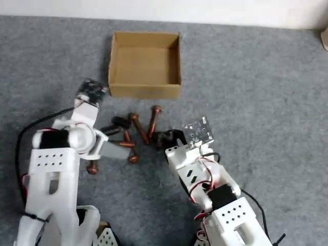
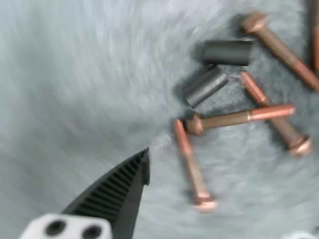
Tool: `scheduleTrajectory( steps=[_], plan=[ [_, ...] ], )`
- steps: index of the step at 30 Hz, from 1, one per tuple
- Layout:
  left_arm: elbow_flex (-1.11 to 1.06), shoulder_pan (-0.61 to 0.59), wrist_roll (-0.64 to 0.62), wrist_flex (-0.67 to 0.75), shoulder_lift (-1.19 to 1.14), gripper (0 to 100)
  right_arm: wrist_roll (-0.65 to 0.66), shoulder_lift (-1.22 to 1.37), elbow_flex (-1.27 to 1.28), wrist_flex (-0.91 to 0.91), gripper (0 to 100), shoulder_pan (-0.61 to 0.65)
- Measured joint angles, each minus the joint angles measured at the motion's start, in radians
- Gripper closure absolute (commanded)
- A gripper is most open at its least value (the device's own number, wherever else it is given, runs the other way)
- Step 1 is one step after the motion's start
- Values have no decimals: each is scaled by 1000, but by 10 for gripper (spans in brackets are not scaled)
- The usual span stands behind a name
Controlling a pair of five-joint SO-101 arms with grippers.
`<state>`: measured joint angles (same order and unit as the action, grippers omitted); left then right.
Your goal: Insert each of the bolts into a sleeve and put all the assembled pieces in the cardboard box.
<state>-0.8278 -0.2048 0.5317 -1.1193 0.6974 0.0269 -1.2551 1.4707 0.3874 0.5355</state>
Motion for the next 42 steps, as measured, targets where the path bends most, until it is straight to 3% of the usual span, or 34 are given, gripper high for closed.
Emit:
scheduleTrajectory(
  steps=[5, 7, 11, 20, 26, 28, 29, 32, 37, 40, 42],
  plan=[
    [48, -66, 660, -173, 9, 566, 0, 0, 0, 0, 995, -2],
    [61, -100, 832, -276, 9, 581, 0, 0, 0, 0, 995, -3],
    [84, -117, 839, -377, 9, 584, 0, 0, 0, 0, 995, -3],
    [86, -115, 838, -374, -52, 583, 0, 0, 0, 0, 995, -3],
    [89, 69, 833, -219, -218, 584, 0, 0, 0, 0, 995, -3],
    [110, 152, 775, -183, -265, 585, 0, 0, 0, -18, 995, -3],
    [126, 181, 689, -172, -284, 585, 0, 0, 3, -31, 995, -3],
    [173, 213, 305, -166, -299, 585, 0, 0, 5, -43, 995, -3],
    [193, 160, -316, -157, -308, 585, 0, 0, 5, -43, 995, -5],
    [193, 135, -529, -157, -308, 585, 0, 0, 5, -43, 995, -5],
    [192, 97, -603, -157, -308, 585, 0, 0, 5, -43, 995, -5]
  ],
)
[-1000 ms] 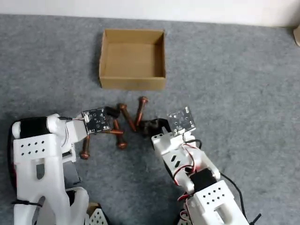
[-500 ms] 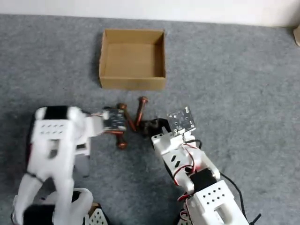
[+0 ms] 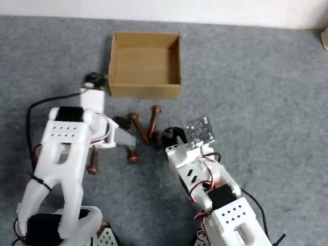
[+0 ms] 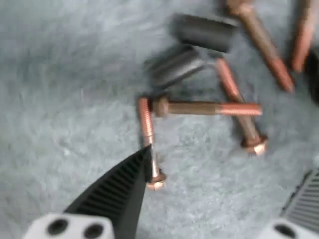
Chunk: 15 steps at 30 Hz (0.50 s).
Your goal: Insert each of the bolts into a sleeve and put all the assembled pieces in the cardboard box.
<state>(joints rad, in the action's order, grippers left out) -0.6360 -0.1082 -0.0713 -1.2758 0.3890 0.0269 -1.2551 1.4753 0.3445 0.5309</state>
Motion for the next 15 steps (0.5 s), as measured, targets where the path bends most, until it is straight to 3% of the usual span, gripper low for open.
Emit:
scheduleTrajectory(
  steps=[8, 15],
  plan=[
    [-143, -137, -38, 57, 0, 585, 0, 0, 0, 0, 995, 0],
    [-334, -141, 61, 204, 0, 585, 0, 0, 0, 0, 995, 0]
  ],
)
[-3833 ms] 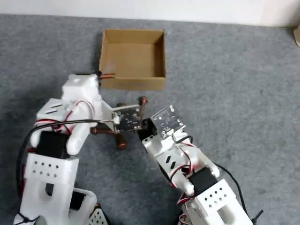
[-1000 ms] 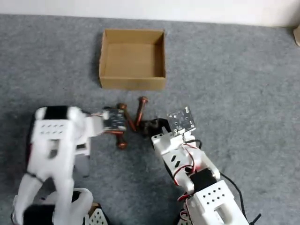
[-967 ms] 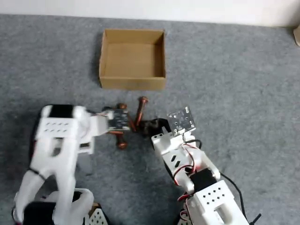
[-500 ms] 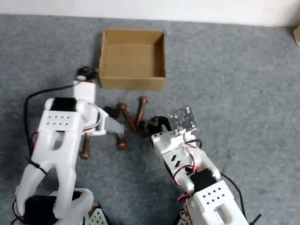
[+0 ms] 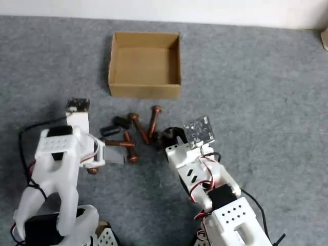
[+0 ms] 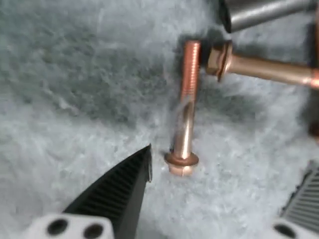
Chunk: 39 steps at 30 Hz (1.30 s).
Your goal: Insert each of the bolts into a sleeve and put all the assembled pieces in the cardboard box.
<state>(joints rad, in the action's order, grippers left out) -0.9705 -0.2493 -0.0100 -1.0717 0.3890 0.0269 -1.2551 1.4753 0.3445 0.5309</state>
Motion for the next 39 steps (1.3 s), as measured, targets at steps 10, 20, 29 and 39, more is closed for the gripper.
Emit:
scheduleTrajectory(
  steps=[10, 20, 29, 39],
  plan=[
    [-86, 20, 5, 103, 0, 740, 0, 0, 0, 0, 995, 0],
    [-89, 29, 6, 238, 0, 995, 0, 0, 0, 0, 995, 0],
    [-89, 26, 101, 247, 0, 994, 0, 0, 0, 0, 995, 0],
    [-41, 23, 1048, 252, -2, 994, 0, 0, 0, 0, 995, 0]
  ],
)
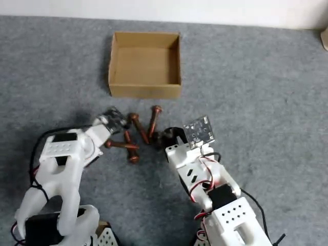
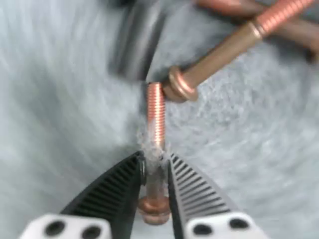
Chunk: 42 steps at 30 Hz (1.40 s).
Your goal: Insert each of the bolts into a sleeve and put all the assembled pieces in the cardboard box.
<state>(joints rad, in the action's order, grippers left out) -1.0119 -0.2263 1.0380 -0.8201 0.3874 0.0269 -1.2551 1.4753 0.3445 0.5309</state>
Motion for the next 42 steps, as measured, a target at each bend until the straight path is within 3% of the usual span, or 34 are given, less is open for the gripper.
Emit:
scheduleTrajectory(
  steps=[2, 4, 19, 23, 26, 31, 34, 40, 42],
  plan=[
    [20, 0, 180, 2, 0, 994, 0, 0, 0, 0, 995, 0],
    [25, 0, 279, 3, 0, 994, 0, 0, 0, 0, 995, 0],
    [25, -2, 267, -14, 0, 973, 0, 0, 0, 0, 995, 0],
    [25, -3, 66, 29, 0, 812, 0, 0, 0, 0, 995, 0],
    [25, -6, 6, 34, 0, 714, 0, 0, 0, 0, 995, 0],
    [29, -6, -176, 38, 0, 691, 0, 0, 0, 0, 995, 0],
    [80, -8, -451, 38, 0, 691, 0, 0, 0, 0, 995, 0],
    [110, -6, -1232, 41, 0, 691, 0, 0, 0, 0, 995, 0],
    [110, -6, -1387, 41, 0, 691, 0, 0, 0, 0, 995, 0]
  ],
)
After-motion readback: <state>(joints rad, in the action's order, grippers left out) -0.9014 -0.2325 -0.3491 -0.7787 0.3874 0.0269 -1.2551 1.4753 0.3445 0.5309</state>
